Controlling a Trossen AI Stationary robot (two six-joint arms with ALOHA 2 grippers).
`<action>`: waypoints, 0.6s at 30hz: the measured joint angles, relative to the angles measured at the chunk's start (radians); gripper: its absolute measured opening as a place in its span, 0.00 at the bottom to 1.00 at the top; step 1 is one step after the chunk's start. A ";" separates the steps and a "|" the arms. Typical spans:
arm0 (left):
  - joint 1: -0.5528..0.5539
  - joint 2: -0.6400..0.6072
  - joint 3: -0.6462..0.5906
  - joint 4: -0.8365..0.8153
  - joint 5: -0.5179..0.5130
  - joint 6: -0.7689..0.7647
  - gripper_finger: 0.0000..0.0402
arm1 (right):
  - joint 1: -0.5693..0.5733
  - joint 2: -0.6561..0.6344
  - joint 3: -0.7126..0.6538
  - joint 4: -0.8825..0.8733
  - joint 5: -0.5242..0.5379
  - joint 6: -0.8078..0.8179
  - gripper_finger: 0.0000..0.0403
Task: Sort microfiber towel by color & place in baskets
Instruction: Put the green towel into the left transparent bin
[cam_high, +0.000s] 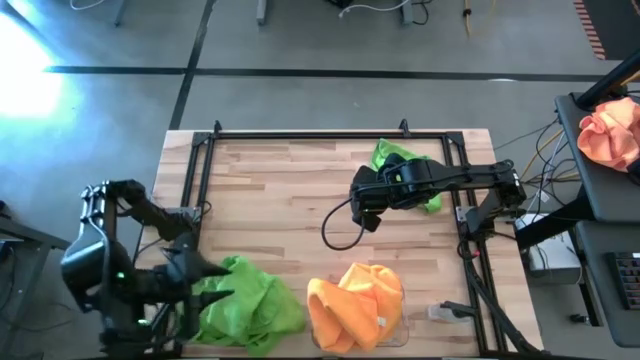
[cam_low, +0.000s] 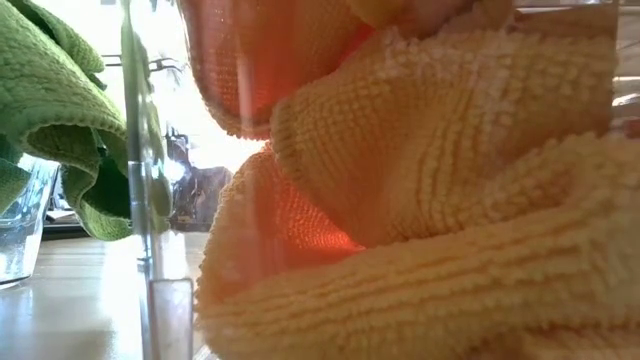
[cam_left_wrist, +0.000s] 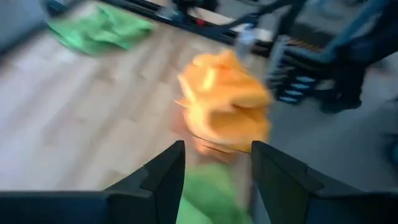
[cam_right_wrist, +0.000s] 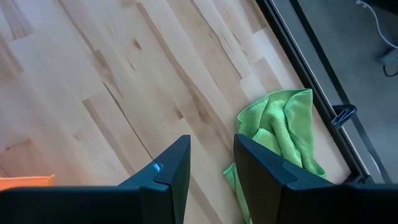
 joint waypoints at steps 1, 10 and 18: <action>0.018 0.023 0.027 -0.034 -0.005 0.017 0.42 | 0.000 0.000 0.000 -0.003 0.000 0.000 0.29; 0.235 0.144 0.048 -0.034 -0.016 0.353 0.42 | 0.000 0.000 0.000 -0.033 -0.009 -0.005 0.29; 0.352 0.074 -0.120 -0.033 -0.049 0.340 0.40 | 0.019 -0.007 0.000 -0.034 -0.162 -0.103 0.25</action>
